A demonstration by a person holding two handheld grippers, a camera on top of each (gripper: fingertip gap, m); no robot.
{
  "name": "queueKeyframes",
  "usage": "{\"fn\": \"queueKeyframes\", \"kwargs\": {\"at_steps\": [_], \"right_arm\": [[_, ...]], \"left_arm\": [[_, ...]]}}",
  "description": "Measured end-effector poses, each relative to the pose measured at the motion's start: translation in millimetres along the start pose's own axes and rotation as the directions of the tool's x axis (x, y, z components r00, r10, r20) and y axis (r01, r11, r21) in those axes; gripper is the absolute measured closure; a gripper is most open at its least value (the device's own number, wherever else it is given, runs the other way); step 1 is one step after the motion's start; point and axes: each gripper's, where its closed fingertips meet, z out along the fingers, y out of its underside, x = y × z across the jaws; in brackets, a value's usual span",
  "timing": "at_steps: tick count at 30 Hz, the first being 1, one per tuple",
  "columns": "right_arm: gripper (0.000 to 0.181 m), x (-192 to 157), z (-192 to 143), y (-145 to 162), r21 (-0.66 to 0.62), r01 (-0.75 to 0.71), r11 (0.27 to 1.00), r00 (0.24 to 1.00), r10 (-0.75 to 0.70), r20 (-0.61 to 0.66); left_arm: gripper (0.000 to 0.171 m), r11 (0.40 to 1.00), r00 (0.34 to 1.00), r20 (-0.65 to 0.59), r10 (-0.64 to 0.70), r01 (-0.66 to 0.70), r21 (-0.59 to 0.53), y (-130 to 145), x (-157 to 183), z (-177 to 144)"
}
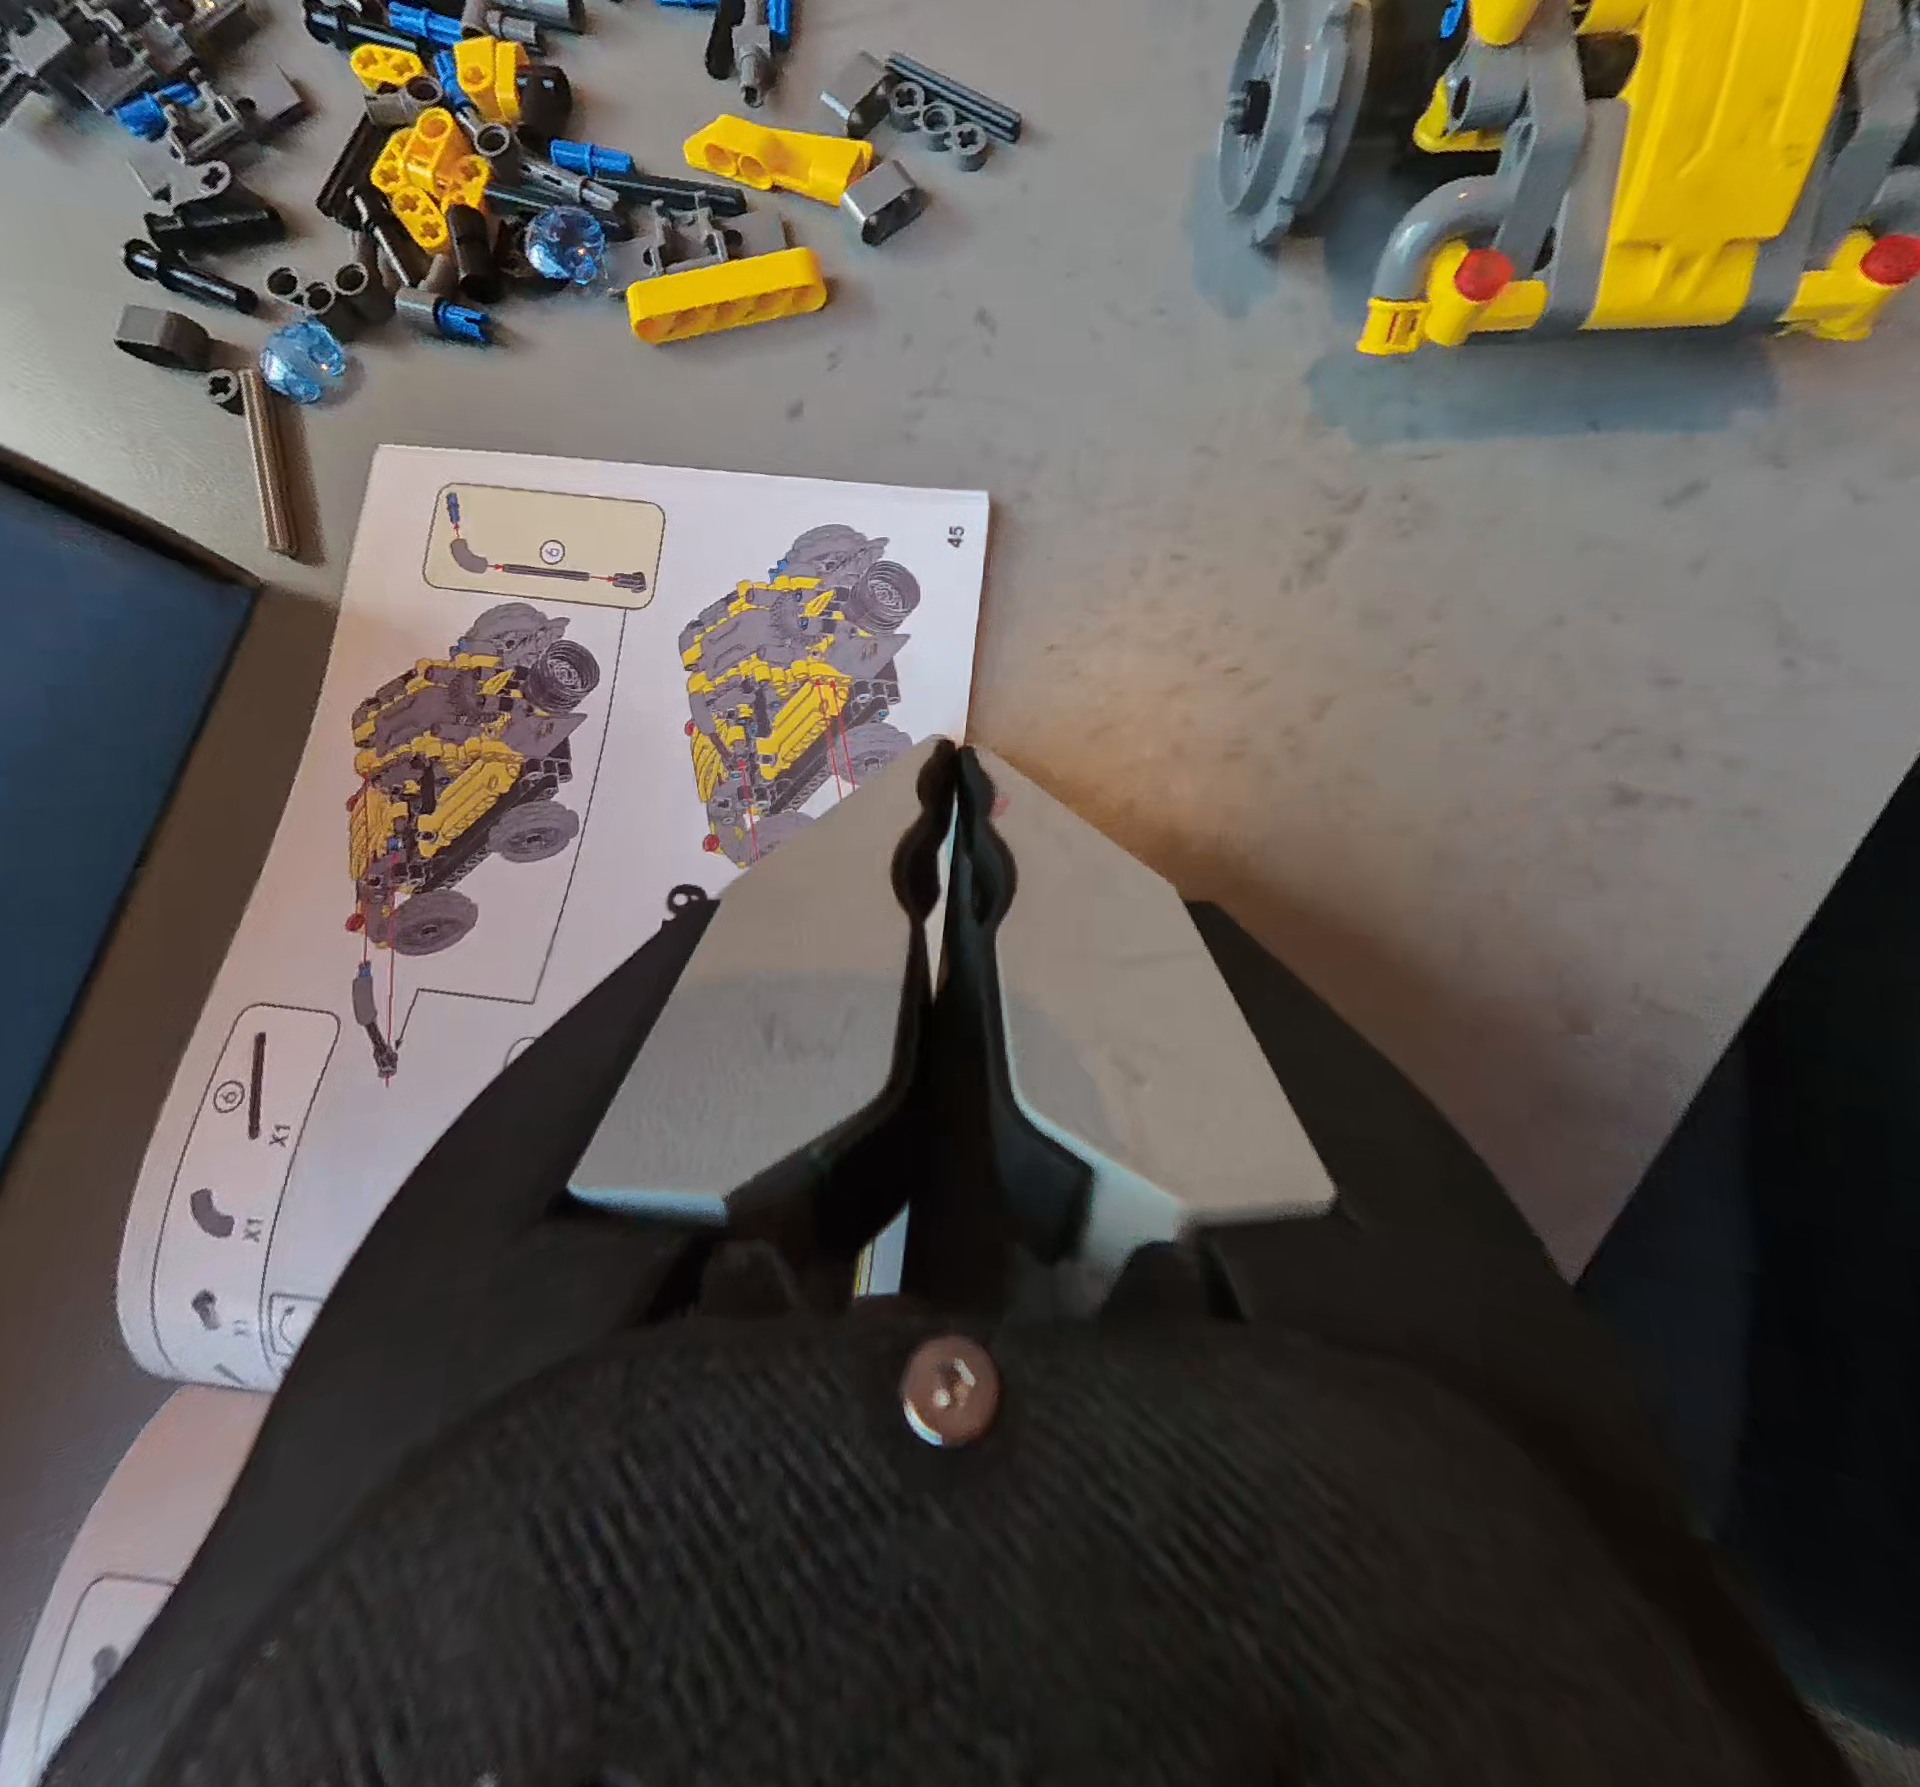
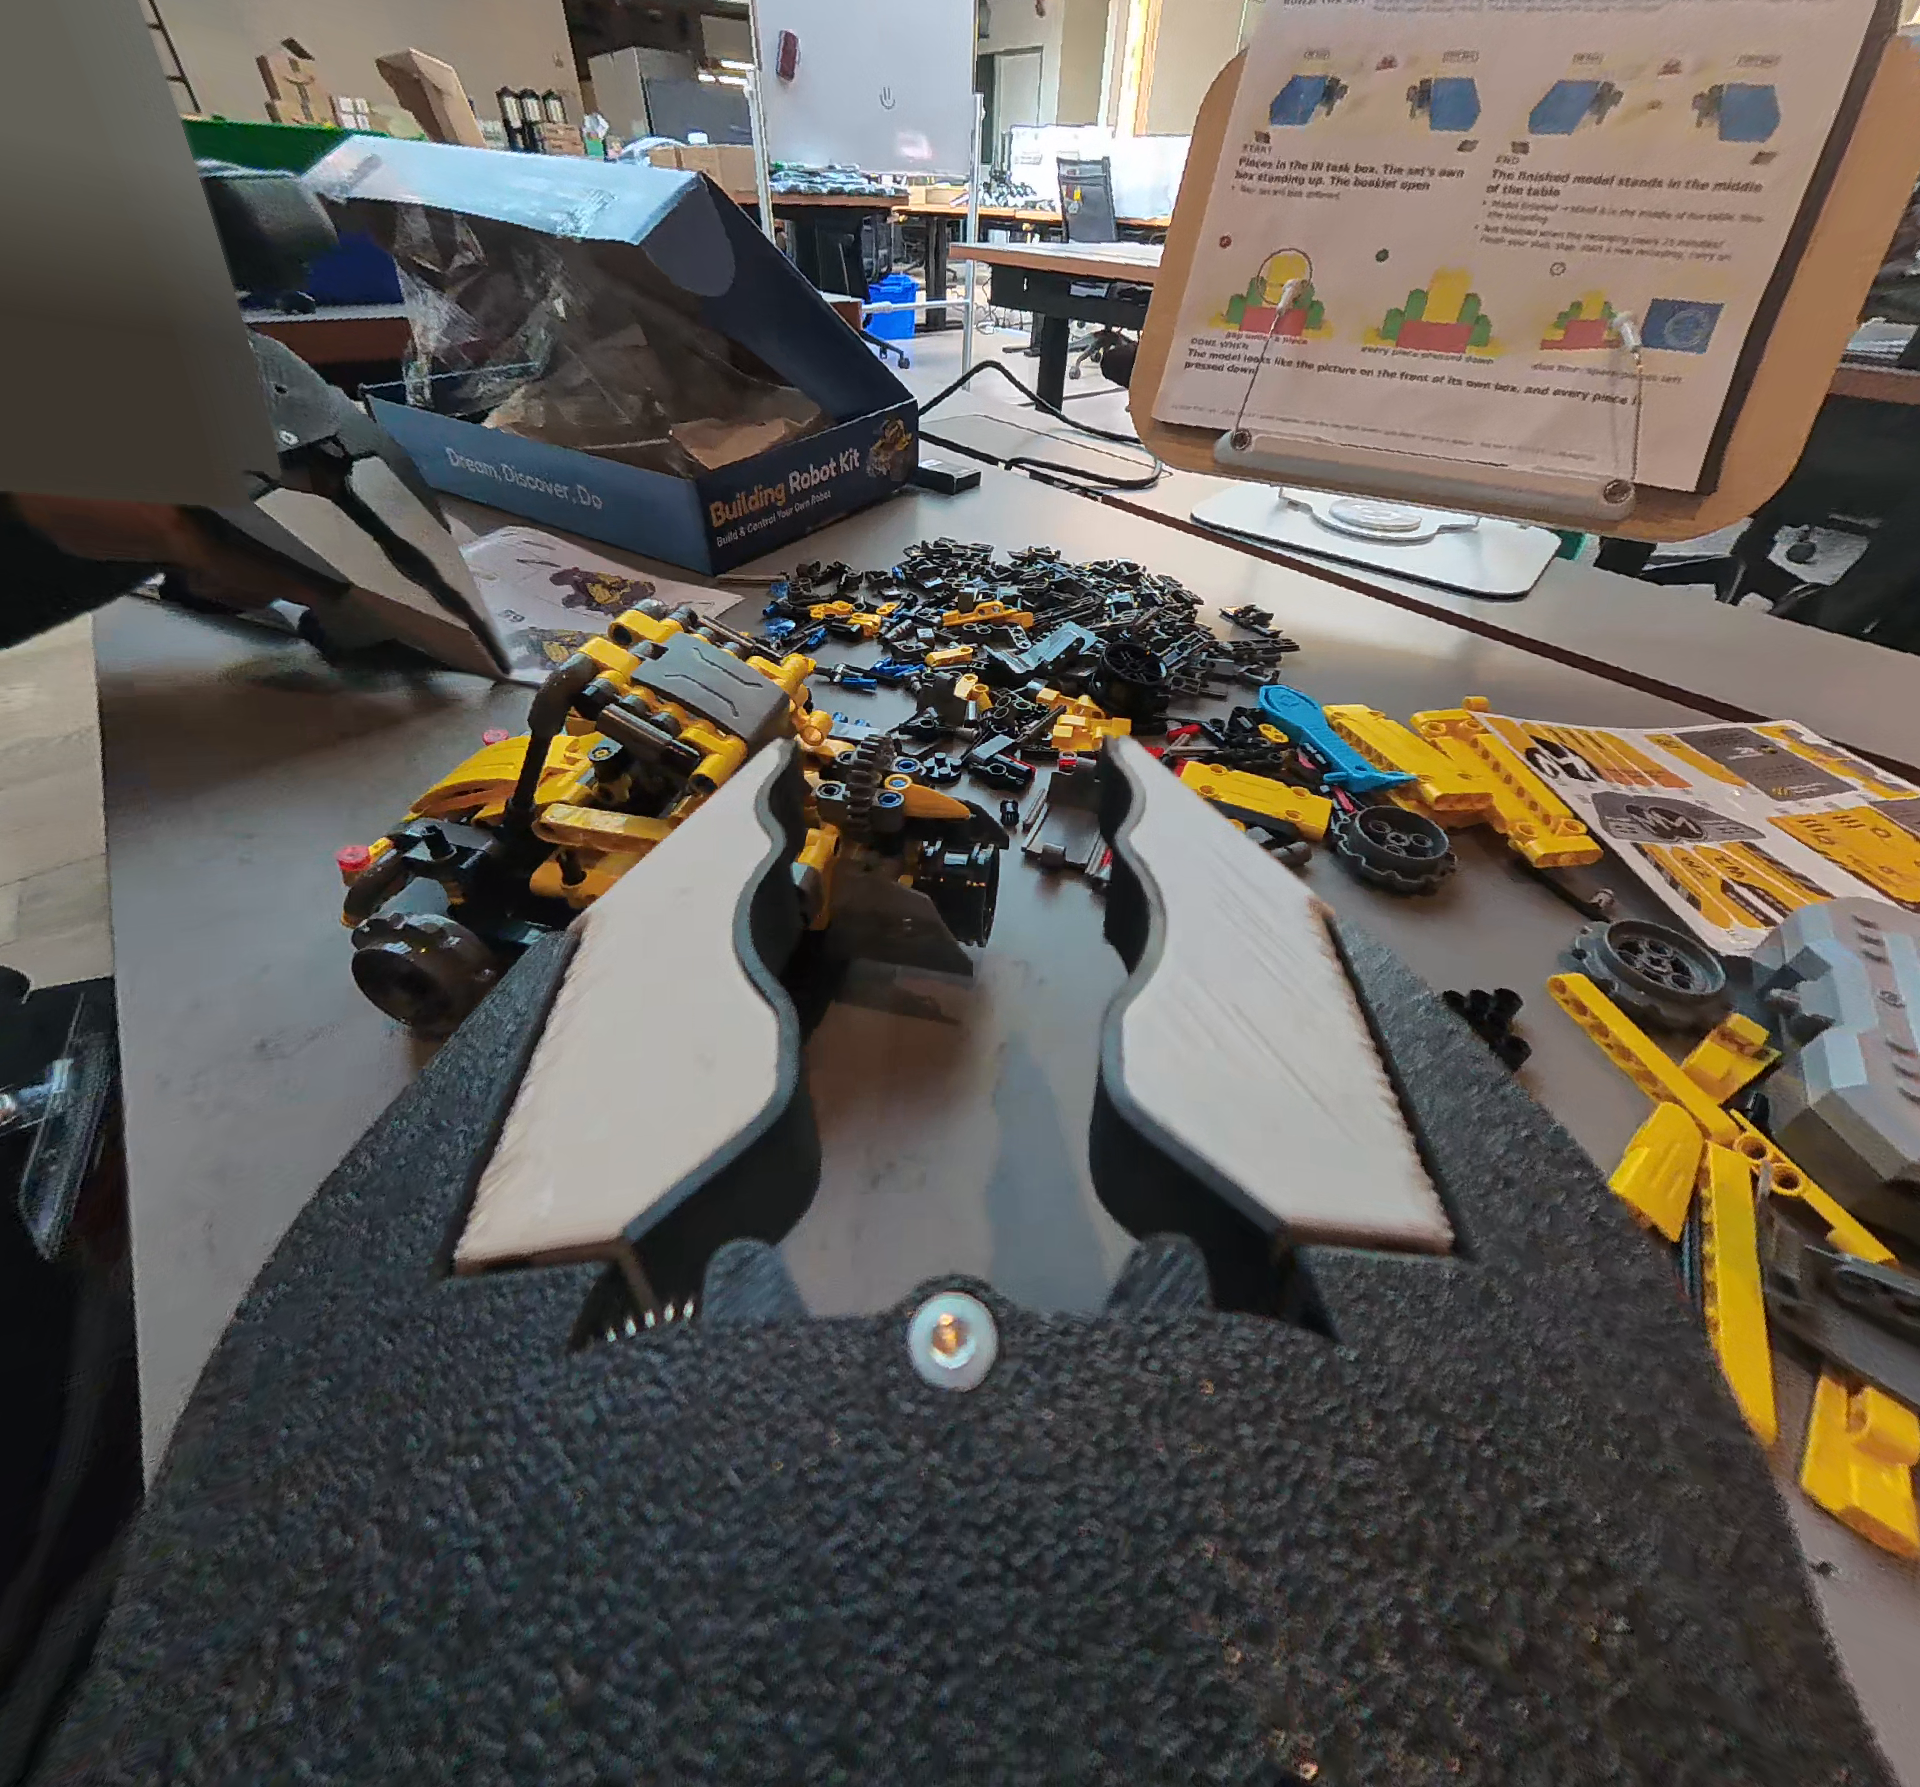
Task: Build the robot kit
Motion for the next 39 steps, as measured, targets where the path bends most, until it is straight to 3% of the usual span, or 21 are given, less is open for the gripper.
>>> {"fn": "queueKeyframes", "kwargs": {"at_steps": [7, 12, 14, 15, 16, 17, 18, 20, 21, 24, 29, 32, 37, 39], "right_arm": [[0.127, -1, -13, -18, 0.009, 0.079, 0.997, 0.996, -0.078, -0.040], [0.124, -52, -4, -45, -0.010, 0.158, 0.987, 0.985, -0.157, 0.073], [0.120, -75, 5, -46, -0.052, 0.190, 0.980, 0.975, -0.182, 0.130], [0.119, -82, 8, -46, -0.072, 0.211, 0.975, 0.970, -0.199, 0.141], [0.117, -87, 10, -45, -0.095, 0.225, 0.970, 0.967, -0.211, 0.144], [0.115, -88, 10, -45, -0.114, 0.233, 0.966, 0.966, -0.216, 0.138], [0.113, -86, 9, -46, -0.126, 0.229, 0.965, 0.969, -0.214, 0.127], [0.113, -79, 3, -50, -0.124, 0.197, 0.973, 0.978, -0.185, 0.099], [0.113, -76, -1, -53, -0.112, 0.167, 0.980, 0.983, -0.157, 0.090], [0.115, -73, -15, -65, -0.057, 0.073, 0.996, 0.993, -0.067, 0.095], [0.116, -76, -30, -70, -0.032, 0.015, 0.999, 0.995, -0.012, 0.096], [0.116, -84, -37, -73, -0.034, 0.032, 0.999, 0.994, -0.029, 0.109], [0.116, -109, -47, -69, -0.099, 0.116, 0.988, 0.979, -0.098, 0.177], [0.126, -120, -48, -51, -0.190, 0.139, 0.972, 0.970, -0.095, 0.224]], "left_arm": [[0.171, 0.991, 0.997, -0.041, -0.073, 0.077, 0.110, -4, 5, -27], [0.171, 0.988, 0.996, 0.041, -0.075, 0.069, 0.135, 7, -2, -46], [0.171, 0.977, 0.989, 0.055, -0.137, 0.125, 0.175, 5, -11, -54], [0.163, 0.962, 0.978, 0.046, -0.206, 0.194, 0.193, 3, -18, -57], [0.101, 0.940, 0.956, 0.042, -0.291, 0.278, 0.197, 1, -26, -58], [0.068, 0.920, 0.939, 0.015, -0.345, 0.335, 0.204, -3, -29, -58], [0.076, 0.900, 0.927, 0.001, -0.374, 0.363, 0.242, -10, -32, -60], [0.074, 0.875, 0.916, 0.071, -0.396, 0.352, 0.333, -19, -49, -60], [0.068, 0.892, 0.912, 0.137, -0.387, 0.333, 0.307, -13, -58, -55], [0.059, 0.963, 0.929, 0.255, -0.267, 0.266, 0.039, 24, -66, -23], [0.072, 0.974, 0.964, 0.140, -0.226, 0.223, 0.042, 27, -61, -15], [0.092, 0.978, 0.972, 0.107, -0.209, 0.204, 0.048, 33, -59, -22], [0.101, 1.000, 0.999, -0.044, -0.022, 0.022, 0.004, 43, 4, -34], [0.108, 0.999, 0.996, -0.084, 0.036, -0.035, 0.012, 47, 22, -39]]}}
